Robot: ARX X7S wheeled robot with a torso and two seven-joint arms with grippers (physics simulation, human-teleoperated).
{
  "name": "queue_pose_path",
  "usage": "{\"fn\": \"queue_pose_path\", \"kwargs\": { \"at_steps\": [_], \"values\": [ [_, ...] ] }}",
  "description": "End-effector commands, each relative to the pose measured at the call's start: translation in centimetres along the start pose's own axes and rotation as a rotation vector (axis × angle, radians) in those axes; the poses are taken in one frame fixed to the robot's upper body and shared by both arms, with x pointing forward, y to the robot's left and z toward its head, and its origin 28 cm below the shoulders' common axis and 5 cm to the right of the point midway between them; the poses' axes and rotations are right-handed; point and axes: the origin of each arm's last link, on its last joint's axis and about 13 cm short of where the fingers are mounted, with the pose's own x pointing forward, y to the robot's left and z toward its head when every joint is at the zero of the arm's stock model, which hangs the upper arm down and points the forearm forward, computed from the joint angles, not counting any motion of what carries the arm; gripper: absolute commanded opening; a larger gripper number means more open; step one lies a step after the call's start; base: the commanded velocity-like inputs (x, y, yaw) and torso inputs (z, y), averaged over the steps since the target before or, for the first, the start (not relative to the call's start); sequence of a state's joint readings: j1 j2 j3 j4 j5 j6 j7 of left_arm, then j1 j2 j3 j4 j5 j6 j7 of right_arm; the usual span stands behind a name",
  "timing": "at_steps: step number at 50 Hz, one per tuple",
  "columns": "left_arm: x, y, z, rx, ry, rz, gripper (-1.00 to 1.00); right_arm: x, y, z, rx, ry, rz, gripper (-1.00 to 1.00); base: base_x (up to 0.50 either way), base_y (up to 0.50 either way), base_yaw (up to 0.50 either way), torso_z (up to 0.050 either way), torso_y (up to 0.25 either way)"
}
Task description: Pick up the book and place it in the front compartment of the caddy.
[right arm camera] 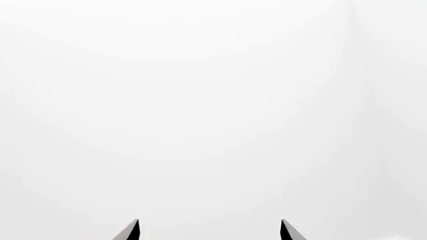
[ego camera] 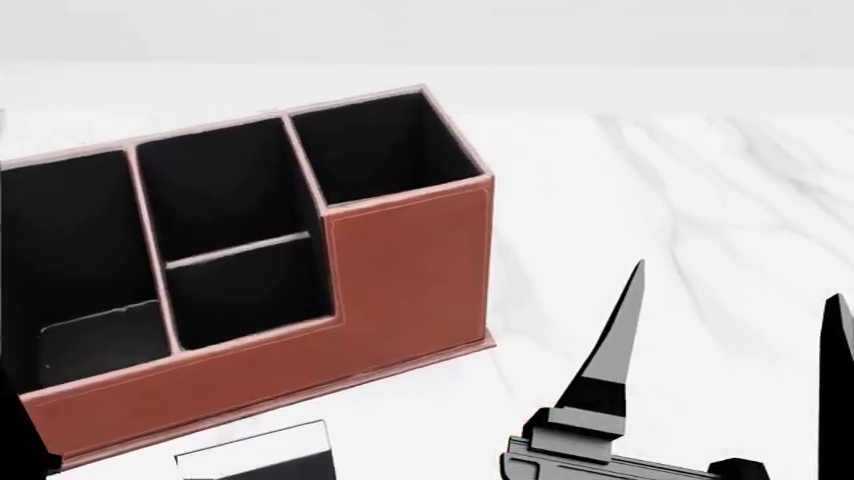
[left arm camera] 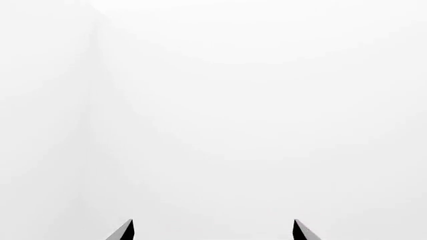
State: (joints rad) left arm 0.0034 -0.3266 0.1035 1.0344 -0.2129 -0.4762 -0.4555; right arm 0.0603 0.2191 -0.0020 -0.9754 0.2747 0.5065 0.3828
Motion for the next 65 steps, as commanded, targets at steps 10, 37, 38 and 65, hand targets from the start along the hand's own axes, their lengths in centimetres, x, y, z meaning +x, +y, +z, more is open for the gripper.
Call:
{"fn": "queue_pose_path", "kwargs": {
  "at_steps": [10, 37, 38, 65],
  "values": [
    [0.0, 0.13, 0.4, -0.025, -0.004, -0.001, 1.0, 0.13, -0.09, 0.07, -0.003, -0.012, 0.007, 1.0, 0.5, 0.0, 0.0, 0.0, 0.002],
    [0.07, 0.19, 0.62, -0.032, -0.006, -0.003, 1.0, 0.06, -0.36, -0.21, -0.049, 0.009, -0.044, 1.0, 0.24, 0.12, 0.0, 0.0, 0.001],
    [0.06, 0.19, 0.6, -0.032, -0.006, -0.003, 1.0, 0.05, -0.35, -0.16, -0.05, 0.009, -0.044, 1.0, 0.0, 0.5, 0.0, 0.0, 0.0],
    [0.01, 0.18, 0.61, -0.042, 0.015, -0.013, 1.0, -0.01, -0.35, -0.01, -0.012, -0.013, -0.032, 1.0, 0.0, 0.16, 0.0, 0.025, 0.0]
  ]
}}
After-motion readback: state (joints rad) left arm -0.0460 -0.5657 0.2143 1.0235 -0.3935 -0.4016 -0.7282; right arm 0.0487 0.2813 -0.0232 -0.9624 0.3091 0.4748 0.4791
